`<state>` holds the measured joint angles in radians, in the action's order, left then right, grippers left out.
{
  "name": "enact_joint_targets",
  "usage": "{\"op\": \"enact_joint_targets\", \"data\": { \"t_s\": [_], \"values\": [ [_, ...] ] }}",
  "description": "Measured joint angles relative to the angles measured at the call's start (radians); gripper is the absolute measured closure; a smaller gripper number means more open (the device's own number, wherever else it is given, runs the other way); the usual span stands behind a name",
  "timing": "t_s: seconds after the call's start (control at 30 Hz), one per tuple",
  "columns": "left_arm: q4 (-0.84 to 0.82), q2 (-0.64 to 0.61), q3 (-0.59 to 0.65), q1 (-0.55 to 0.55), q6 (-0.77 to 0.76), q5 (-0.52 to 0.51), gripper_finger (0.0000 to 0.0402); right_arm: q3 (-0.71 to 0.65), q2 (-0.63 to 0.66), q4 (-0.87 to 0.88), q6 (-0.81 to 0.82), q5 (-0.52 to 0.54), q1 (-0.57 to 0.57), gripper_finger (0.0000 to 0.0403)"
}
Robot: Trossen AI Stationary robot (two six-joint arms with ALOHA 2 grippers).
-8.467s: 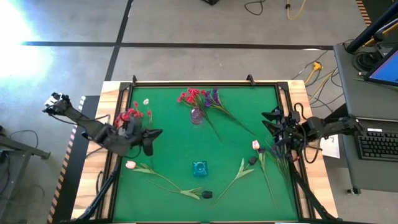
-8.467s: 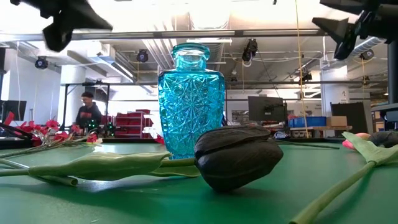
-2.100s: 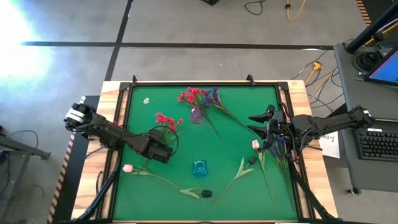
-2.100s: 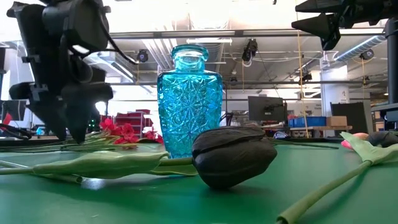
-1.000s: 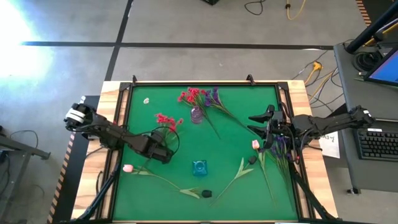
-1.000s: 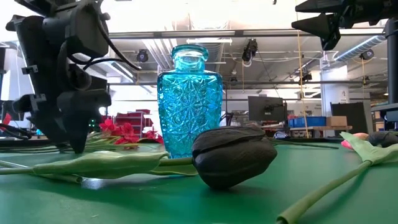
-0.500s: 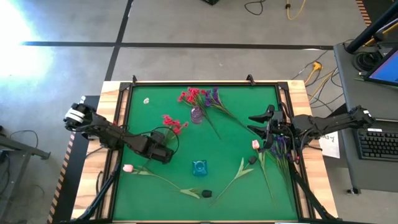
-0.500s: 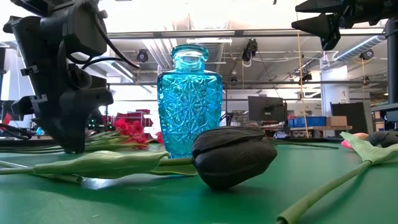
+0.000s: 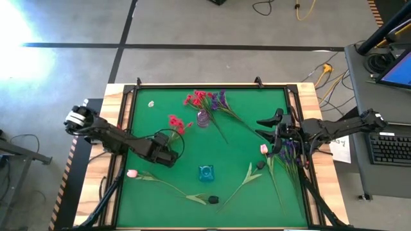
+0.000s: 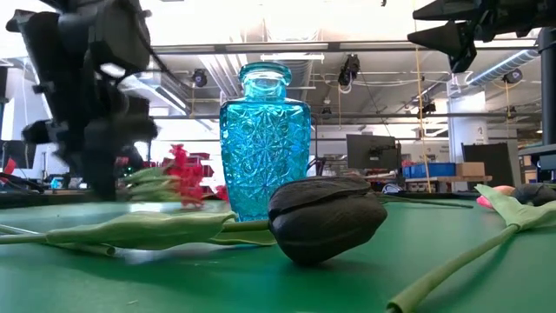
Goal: Sort flowers into vase by color
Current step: Put the left red flowers into the purple vase
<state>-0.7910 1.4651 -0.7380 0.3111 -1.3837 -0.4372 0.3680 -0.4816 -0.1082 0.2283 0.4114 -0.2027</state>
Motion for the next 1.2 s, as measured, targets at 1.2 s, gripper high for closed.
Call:
{"op": "enact_joint_targets", "data": {
  "t_s": [1.2],
  "values": [
    [1.775,-0.324,0.199,-0.436,1.559,0.447,0.0401,0.000,0.000,-0.076,-0.307,0.193,0.001,0.0204]
  ]
}}
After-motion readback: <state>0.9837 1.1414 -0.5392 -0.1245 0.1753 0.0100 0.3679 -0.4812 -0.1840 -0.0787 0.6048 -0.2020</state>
